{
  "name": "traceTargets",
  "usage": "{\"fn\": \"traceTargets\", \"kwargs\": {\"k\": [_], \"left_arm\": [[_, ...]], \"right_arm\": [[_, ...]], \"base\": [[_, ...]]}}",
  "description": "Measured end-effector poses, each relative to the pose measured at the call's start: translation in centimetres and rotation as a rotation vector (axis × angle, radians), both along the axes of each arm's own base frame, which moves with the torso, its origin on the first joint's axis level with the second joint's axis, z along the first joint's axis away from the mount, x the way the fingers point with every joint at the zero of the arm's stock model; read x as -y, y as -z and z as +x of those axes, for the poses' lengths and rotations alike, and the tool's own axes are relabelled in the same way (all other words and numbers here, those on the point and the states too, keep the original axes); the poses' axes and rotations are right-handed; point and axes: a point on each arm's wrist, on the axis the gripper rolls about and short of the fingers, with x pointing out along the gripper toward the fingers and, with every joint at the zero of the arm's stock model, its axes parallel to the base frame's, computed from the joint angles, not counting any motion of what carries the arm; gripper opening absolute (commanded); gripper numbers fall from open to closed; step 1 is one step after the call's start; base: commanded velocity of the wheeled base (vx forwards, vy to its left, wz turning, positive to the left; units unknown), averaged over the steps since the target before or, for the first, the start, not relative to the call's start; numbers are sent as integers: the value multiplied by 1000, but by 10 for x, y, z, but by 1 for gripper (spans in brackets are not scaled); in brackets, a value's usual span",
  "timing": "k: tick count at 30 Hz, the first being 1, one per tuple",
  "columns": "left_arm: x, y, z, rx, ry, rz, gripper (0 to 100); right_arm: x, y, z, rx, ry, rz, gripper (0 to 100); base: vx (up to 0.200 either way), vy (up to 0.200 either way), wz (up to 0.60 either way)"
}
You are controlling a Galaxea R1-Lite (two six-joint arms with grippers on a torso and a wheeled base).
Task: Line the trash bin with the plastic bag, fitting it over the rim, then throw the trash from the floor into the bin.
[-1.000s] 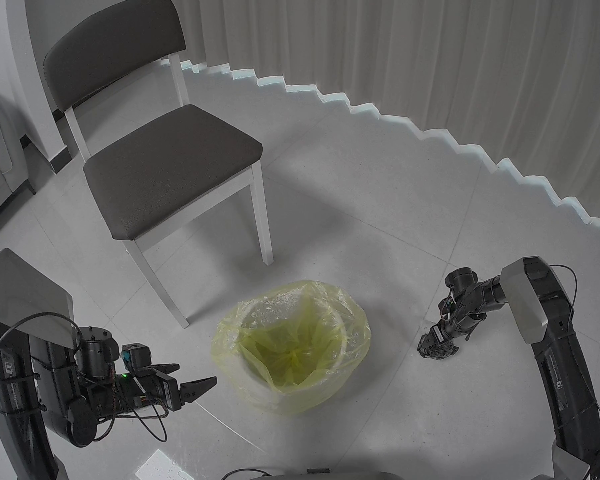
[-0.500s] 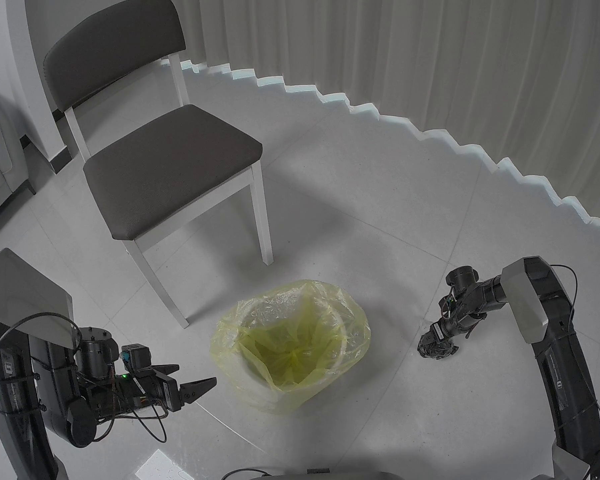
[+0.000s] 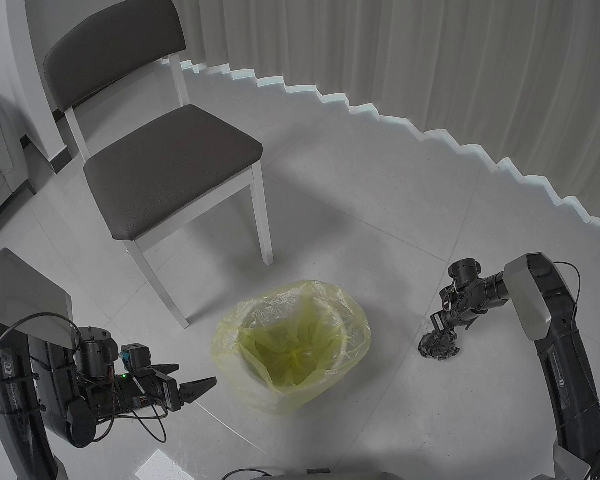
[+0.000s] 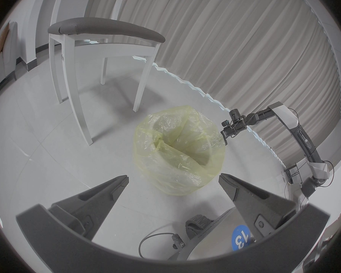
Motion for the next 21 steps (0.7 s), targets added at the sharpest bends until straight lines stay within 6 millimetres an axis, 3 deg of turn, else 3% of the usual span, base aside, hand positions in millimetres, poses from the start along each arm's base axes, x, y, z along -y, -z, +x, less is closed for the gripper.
{"fn": "traceTargets", "kwargs": {"k": [10,15,21], "left_arm": [[0,0,-2,-7,0,2,100],[-1,-1,-4,-10,0,2,100],[-1,-5,-7,-1,0,0,100]], "right_arm": [[-2,-31,-9,-4,-5,0,0],[-7,-66,-15,26,-15,1,0],[-23,-126,-26,106,-49,4,0]], "base": [[0,0,0],[0,0,0],[0,0,0]]}}
